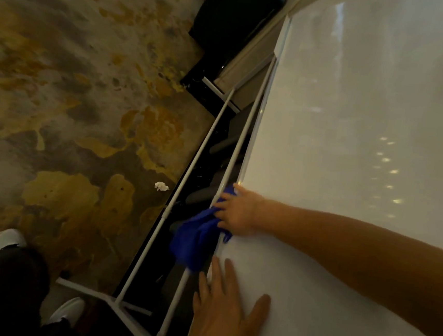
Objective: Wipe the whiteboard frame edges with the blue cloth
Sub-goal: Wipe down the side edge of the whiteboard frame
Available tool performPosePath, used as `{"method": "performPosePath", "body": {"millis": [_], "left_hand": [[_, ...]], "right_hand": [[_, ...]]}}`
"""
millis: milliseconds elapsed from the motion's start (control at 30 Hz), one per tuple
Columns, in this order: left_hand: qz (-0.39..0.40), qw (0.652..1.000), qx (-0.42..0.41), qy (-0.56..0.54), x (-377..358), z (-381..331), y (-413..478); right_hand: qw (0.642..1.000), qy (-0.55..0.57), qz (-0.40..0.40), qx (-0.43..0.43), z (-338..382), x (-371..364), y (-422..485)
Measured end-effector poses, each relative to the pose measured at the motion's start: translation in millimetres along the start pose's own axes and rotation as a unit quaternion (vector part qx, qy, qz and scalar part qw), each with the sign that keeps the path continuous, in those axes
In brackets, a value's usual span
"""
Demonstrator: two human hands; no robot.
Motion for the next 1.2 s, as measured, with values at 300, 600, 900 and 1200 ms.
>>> {"method": "performPosePath", "body": {"millis": [300, 600, 900, 1200], "left_hand": [[-0.060, 0.987, 0.002, -0.150, 47, -16, 48], [-0.023, 0.933, 0.086, -0.349, 114, -5, 70], [-0.041, 0.946, 0.115, -0.301, 184, 9, 44], [0.027, 0.932, 0.065, -0.355, 204, -35, 89]], "right_hand": [[0.996, 0.084, 0.010, -0.014, -32, -2, 6], [0.966, 0.207, -0.029, -0.150, -153, 30, 47], [0.957, 0.220, -0.104, -0.156, -187, 115, 54], [0.948, 0.259, -0.075, -0.167, -166, 95, 37]]}}
Point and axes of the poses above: each hand's wrist, its own y-axis towards the middle knuckle, its own x-axis out of the back of the hand, z = x × y, the point moved 9 cm from there along y, towards the middle knuckle, and after that the axes turned 6 degrees about -x, right-handed, at the moved point
